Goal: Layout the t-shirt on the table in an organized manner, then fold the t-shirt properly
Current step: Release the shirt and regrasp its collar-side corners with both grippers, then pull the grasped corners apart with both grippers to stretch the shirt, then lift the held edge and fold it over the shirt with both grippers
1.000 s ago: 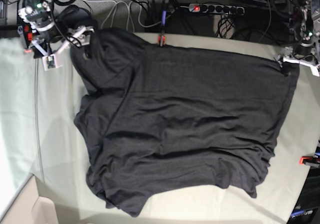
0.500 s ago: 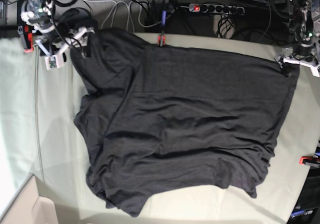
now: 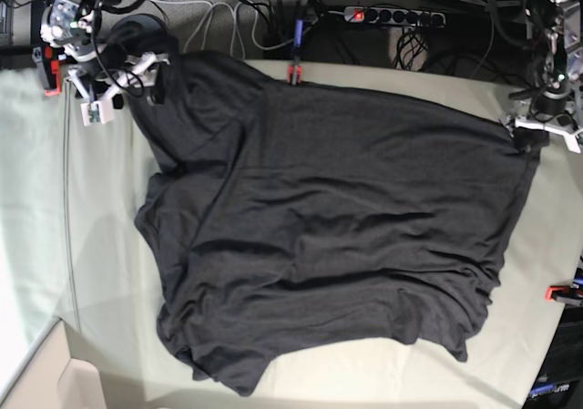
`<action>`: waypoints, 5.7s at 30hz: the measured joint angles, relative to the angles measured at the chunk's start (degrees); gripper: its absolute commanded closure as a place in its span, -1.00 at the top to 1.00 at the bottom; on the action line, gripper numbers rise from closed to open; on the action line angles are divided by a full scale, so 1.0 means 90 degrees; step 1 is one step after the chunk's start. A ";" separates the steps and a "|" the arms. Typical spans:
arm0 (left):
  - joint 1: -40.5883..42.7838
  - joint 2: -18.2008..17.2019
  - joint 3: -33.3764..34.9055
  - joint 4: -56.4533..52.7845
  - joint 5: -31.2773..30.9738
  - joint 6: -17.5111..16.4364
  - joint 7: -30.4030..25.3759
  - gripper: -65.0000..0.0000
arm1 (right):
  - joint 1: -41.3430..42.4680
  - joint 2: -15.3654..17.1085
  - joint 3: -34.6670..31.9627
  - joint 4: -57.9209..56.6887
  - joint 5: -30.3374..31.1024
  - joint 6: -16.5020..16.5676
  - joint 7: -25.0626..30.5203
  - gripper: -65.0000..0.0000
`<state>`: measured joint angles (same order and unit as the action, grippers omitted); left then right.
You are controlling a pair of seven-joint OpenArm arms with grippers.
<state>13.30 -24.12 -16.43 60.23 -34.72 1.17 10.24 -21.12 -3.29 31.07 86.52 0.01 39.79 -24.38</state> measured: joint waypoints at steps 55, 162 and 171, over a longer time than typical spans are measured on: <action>0.1166 0.0364 -0.0296 0.1598 -0.0177 -0.0165 0.0656 -1.00 | -0.0767 -0.0155 0.0991 0.1372 -0.0015 0.0007 -0.0104 -1.00; 0.0019 0.0653 -0.1202 0.2448 -0.0107 -0.0151 0.0697 -1.00 | 0.1331 -0.0481 0.1239 0.1025 0.0653 -0.0002 -0.0221 -1.00; -0.0869 0.0673 -0.1197 0.1559 -0.0109 -0.0151 0.0743 -0.99 | 0.2329 -0.0250 0.1243 -0.0102 0.0270 -0.0010 -0.0236 -1.00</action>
<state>5.48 -18.06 -27.20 74.26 -35.70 -0.19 16.93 -0.16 -5.54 42.26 85.60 2.44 39.70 -26.50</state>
